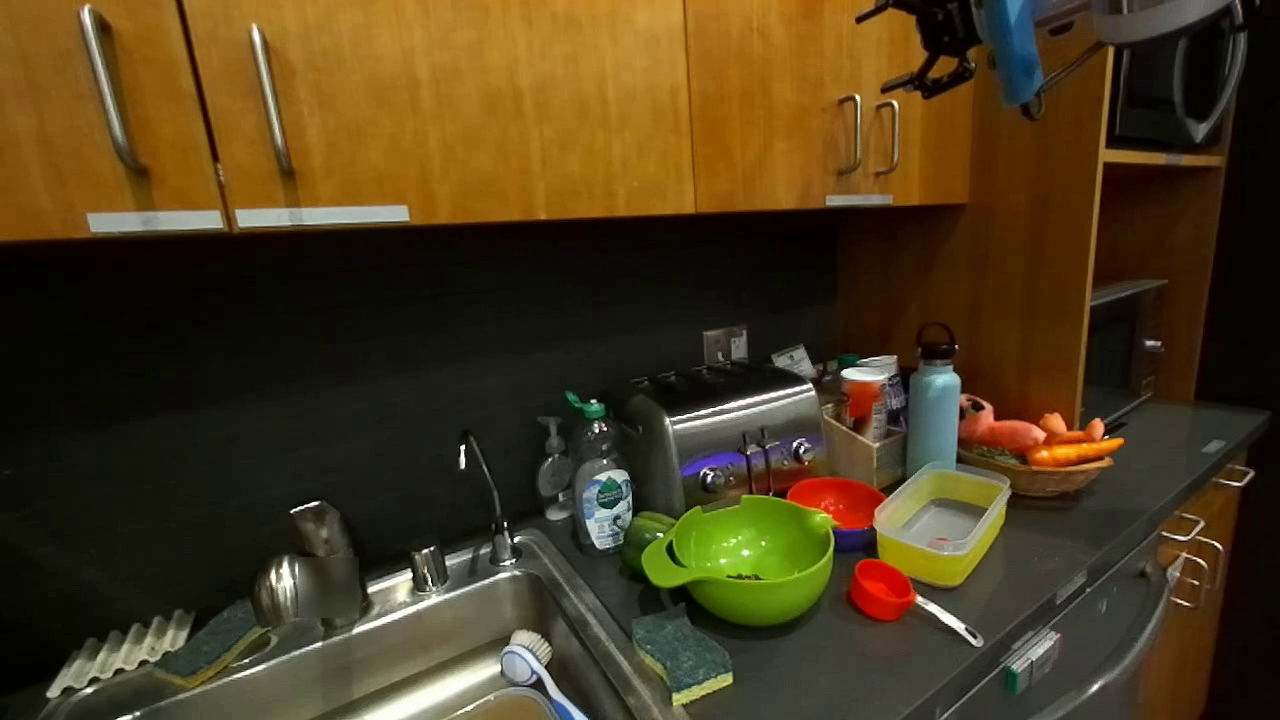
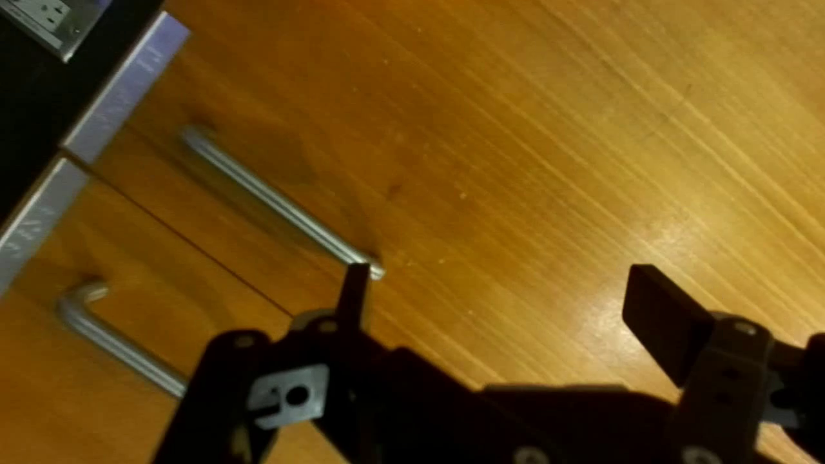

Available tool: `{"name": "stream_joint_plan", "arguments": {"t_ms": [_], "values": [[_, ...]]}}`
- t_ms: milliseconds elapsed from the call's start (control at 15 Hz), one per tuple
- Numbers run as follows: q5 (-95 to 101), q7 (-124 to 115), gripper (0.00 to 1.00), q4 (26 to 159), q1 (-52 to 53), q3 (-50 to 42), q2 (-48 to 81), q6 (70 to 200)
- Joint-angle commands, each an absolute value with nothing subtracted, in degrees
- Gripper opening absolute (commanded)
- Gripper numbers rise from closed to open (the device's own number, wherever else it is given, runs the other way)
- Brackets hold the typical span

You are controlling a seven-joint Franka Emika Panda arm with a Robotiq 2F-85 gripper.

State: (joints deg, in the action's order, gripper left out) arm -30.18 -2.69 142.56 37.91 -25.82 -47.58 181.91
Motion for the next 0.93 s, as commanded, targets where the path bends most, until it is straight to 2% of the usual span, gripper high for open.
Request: {"name": "stream_joint_plan", "arguments": {"t_ms": [0,533,867], "values": [[-28.4,-6.2,1.0,144.8,34.6,-24.9,-49.1,180.4],[-26.2,2.1,1.0,144.0,48.3,-38.3,-56.5,173.4],[-24.9,3.1,1.0,144.0,48.0,-40.1,-55.6,171.9]]}}
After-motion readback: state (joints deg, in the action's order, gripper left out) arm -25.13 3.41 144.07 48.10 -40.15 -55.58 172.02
